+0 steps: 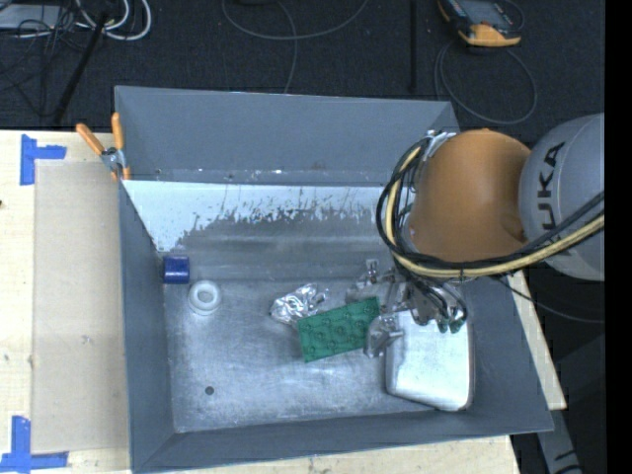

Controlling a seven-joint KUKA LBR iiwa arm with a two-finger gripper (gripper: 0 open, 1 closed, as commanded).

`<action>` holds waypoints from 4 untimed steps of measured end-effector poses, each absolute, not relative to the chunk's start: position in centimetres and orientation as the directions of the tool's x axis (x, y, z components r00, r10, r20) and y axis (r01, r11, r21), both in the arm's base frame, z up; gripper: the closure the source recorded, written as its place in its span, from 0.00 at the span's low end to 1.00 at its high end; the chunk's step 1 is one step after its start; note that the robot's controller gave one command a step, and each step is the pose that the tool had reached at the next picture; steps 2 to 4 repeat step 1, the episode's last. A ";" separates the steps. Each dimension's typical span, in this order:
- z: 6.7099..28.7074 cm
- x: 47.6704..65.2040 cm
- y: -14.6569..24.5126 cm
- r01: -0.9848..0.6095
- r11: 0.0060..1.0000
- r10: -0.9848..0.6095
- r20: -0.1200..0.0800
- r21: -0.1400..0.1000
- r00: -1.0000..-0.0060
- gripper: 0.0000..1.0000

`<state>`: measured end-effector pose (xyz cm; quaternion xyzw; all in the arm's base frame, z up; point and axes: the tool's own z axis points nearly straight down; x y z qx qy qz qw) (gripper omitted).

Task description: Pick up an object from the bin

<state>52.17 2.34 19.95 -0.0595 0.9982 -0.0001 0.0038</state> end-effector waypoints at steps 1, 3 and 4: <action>26.3 49.2 3.2 -0.500 0.866 -0.500 -0.003 -0.001 -0.866 1.00; 26.3 49.2 3.2 -0.500 0.866 -0.500 -0.003 -0.001 -0.866 1.00; 26.3 49.2 3.2 -0.500 0.866 -0.500 -0.003 -0.001 -0.866 1.00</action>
Offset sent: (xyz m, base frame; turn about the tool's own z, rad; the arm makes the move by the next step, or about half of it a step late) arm -0.0302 0.0080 0.0626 -0.4034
